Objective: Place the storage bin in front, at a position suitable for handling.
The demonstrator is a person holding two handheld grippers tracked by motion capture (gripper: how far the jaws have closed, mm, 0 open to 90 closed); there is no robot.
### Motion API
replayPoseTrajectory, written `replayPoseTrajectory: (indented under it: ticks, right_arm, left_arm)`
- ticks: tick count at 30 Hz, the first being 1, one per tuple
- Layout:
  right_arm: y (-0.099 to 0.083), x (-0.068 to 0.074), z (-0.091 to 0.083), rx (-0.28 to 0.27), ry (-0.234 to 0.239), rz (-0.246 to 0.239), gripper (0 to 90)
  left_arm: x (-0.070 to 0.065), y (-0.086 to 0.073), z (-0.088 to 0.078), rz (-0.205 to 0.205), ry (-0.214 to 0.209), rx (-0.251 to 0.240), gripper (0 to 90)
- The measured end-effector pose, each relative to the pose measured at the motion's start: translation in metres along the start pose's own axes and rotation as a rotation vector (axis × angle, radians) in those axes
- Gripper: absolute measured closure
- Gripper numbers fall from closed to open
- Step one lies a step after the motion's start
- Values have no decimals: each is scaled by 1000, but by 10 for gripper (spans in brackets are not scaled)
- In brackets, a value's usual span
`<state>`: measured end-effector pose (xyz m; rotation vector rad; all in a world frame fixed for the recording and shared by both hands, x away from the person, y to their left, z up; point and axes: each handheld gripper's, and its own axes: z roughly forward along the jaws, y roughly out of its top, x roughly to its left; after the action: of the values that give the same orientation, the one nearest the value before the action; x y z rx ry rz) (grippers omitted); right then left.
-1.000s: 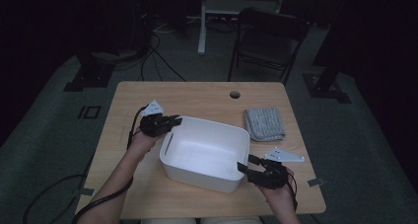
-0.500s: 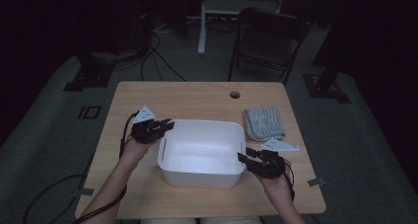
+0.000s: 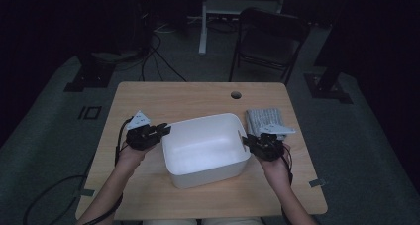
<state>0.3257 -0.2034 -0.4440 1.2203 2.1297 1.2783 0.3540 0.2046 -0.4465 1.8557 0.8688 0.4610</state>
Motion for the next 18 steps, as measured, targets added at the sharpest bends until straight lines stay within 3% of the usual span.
replayPoseTrajectory:
  ticks: [7,9,11,18]
  right_arm:
    - [14,-12,17,22,-2,21,812]
    - [17,-14,22,18,-9,18,822]
    - [20,-15,26,18,-16,21,835]
    - [24,-17,34,8,-9,27,852]
  left_arm:
    - [0,1,-3,-17,-2,20,730]
    - [-2,2,-3,-7,15,32,701]
    - [-2,2,-4,-15,37,43,591]
    - [-1,-1,-12,-46,39,52,509]
